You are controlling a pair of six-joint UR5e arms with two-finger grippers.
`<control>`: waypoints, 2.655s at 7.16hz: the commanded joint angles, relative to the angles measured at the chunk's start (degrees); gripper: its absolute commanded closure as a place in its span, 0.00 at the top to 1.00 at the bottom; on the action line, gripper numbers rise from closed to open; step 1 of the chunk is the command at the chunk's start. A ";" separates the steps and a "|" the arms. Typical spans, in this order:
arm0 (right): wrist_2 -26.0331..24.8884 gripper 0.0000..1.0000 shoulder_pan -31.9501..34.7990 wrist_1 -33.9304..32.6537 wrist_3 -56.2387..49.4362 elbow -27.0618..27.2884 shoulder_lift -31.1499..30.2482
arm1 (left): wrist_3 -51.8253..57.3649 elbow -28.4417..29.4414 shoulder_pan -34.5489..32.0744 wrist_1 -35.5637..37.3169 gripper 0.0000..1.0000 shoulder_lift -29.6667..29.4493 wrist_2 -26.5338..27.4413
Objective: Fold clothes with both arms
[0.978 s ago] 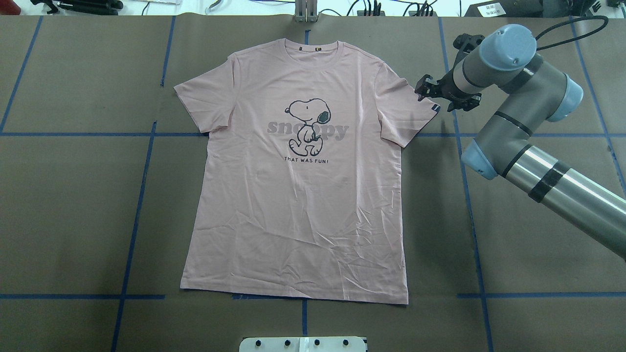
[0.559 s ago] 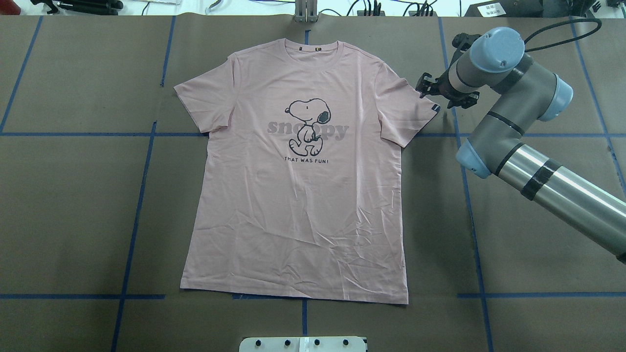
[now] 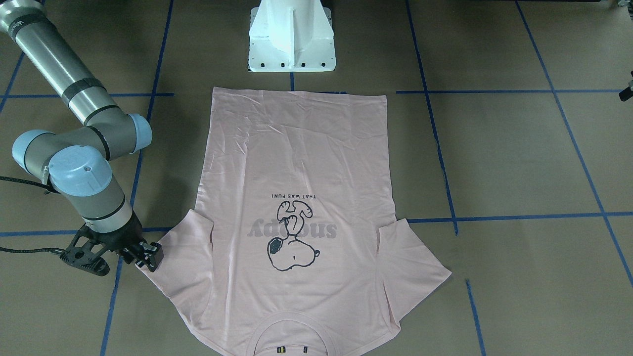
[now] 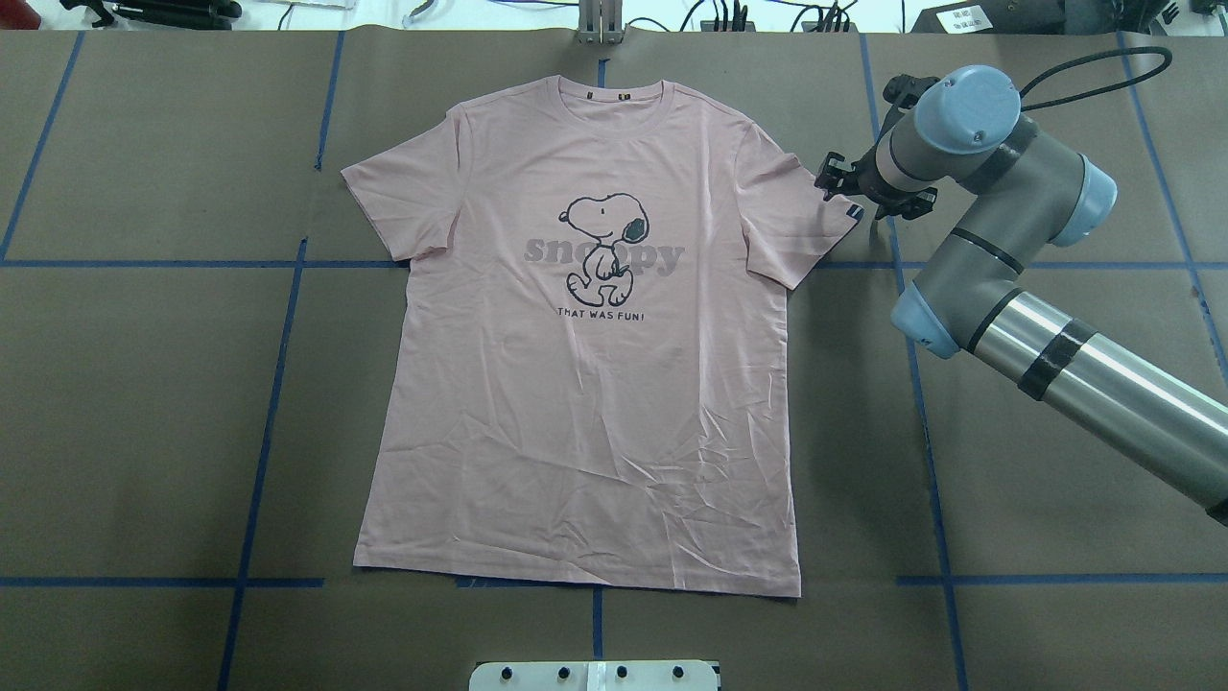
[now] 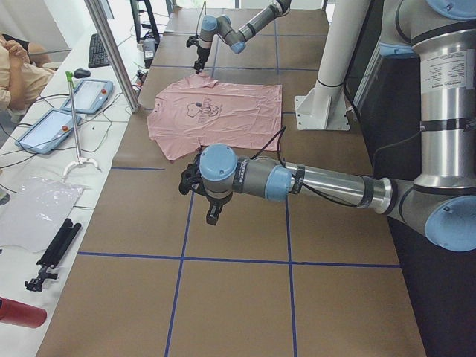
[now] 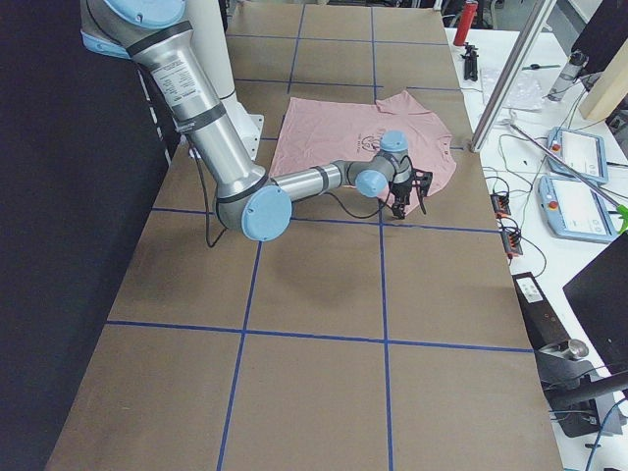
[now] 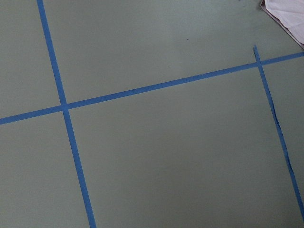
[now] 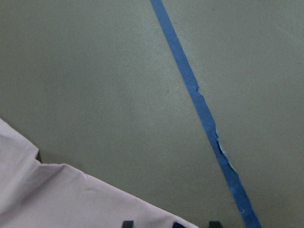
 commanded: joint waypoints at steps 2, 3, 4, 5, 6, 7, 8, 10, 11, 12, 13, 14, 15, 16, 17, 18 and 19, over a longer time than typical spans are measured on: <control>-0.34 0.00 -0.06 0.10 -0.46 -0.28 0.13 | 0.00 -0.10 0.06 0.00 1.00 0.09 -0.07; -0.34 0.00 -0.06 0.01 -0.46 0.07 1.18 | 0.00 -0.10 -0.03 0.00 1.00 0.09 -0.07; -0.07 0.00 -0.14 -0.34 -0.46 0.42 3.45 | 0.00 -0.10 0.06 0.00 1.00 0.17 -0.07; 0.01 0.00 -0.75 -0.25 -1.86 0.51 5.21 | 0.00 -0.27 -0.03 0.00 1.00 0.26 -0.07; 0.02 0.00 -1.28 -0.77 -2.65 0.08 8.02 | 0.09 -0.28 -0.03 -0.09 1.00 0.26 -0.07; -0.68 0.00 -3.37 -1.91 -2.66 -0.10 9.61 | 0.00 -0.62 -0.03 0.00 1.00 0.26 -0.07; -3.04 0.00 -4.61 -2.97 -2.57 -0.97 11.89 | 0.00 -0.71 -0.03 -0.09 1.00 0.44 -0.07; -7.51 0.00 -8.03 -4.91 -2.57 -2.56 13.58 | 0.09 -0.80 -0.03 -0.09 1.00 0.35 0.02; -12.76 0.99 -9.88 -4.91 -2.49 -2.91 13.67 | 0.18 -1.06 0.06 -0.09 1.00 0.26 0.11; -12.82 1.00 -10.07 -4.74 -2.92 -2.91 13.50 | -0.08 -1.33 0.06 -0.09 1.00 0.09 0.02; -12.82 1.00 -9.99 -4.82 -3.19 -2.91 14.10 | -0.96 -1.42 0.49 -0.44 1.00 -0.78 0.11; -12.38 1.00 -9.64 -5.00 -3.71 -1.96 14.37 | -5.06 1.19 4.15 -6.10 1.00 -4.45 0.19; -9.59 1.00 -9.03 -5.35 -3.80 1.01 13.07 | -15.02 4.26 8.45 -13.64 1.00 -8.05 0.63; -7.39 1.00 -8.76 -7.53 -3.80 5.48 10.62 | -23.82 8.12 12.85 -20.93 1.00 -12.00 1.16; -7.19 1.00 -8.50 -9.72 -3.89 13.62 5.81 | -31.04 11.29 16.20 -24.22 1.00 -17.52 5.42; -5.54 1.00 -7.71 -10.27 -3.89 20.05 1.50 | -36.42 15.15 20.76 -24.69 1.00 -23.93 11.82; -4.65 1.00 -7.01 -10.19 -3.98 25.59 -2.64 | -40.39 22.15 22.80 -25.31 1.00 -30.69 15.80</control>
